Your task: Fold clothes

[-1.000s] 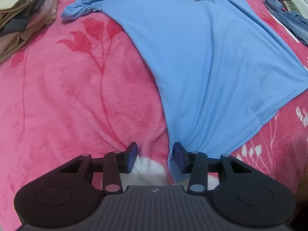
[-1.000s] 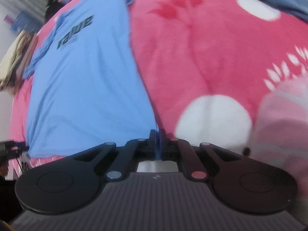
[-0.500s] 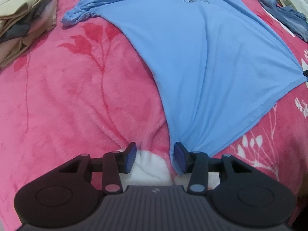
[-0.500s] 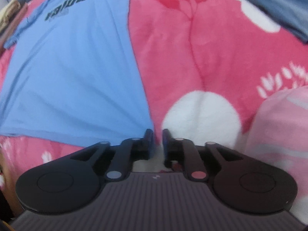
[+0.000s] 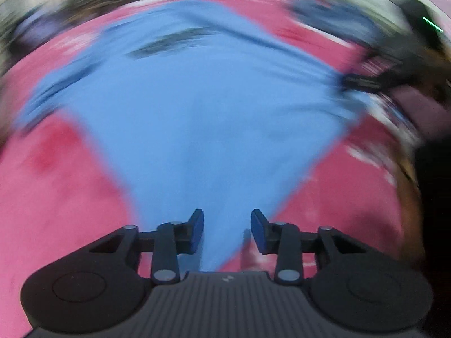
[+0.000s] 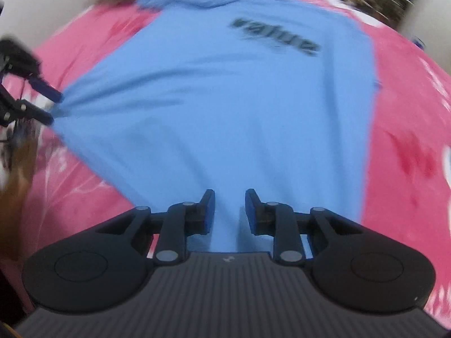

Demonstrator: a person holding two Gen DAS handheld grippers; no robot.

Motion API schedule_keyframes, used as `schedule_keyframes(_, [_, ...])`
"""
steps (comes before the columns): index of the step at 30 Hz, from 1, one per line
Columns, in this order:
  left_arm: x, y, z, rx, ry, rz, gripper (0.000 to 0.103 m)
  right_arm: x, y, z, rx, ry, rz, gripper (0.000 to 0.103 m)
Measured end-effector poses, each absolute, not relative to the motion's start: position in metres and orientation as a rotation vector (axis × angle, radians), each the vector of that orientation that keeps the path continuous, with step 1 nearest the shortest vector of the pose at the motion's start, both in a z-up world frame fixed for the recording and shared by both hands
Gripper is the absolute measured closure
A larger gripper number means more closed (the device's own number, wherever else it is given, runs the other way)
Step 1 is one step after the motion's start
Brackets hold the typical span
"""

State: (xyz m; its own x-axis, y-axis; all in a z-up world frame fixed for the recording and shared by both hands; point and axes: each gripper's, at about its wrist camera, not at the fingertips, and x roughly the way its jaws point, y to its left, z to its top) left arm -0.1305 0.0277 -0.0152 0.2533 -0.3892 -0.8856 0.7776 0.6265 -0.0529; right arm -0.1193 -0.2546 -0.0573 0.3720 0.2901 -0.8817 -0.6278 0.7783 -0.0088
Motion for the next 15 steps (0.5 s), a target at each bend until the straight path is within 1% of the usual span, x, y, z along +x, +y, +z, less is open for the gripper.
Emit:
schedule_keyframes(2, [-0.138, 0.007, -0.031, 0.521, 1.032, -0.878, 0.068, -0.123, -0.251, -0.074, -0.428, 1.066, 0.616, 0.084])
schedule_keyframes(4, [-0.14, -0.002, -0.049, 0.566, 1.058, -0.879, 0.078, -0.132, -0.26, -0.079, -0.434, 1.093, 0.628, 0.086])
schedule_keyframes(10, [-0.147, 0.004, -0.056, 0.491, 1.147, -0.945, 0.079, -0.144, -0.278, -0.074, -0.457, 1.246, 0.684, 0.087])
schedule_keyframes(13, [-0.139, 0.005, -0.044, 0.463, 1.186, -0.963, 0.082, -0.131, -0.273, -0.055, -0.489, 1.252, 0.719, 0.089])
schedule_keyframes(15, [-0.131, 0.006, -0.027, 0.435, 1.152, -0.975, 0.082, -0.112, -0.258, -0.038, -0.496, 1.193, 0.758, 0.089])
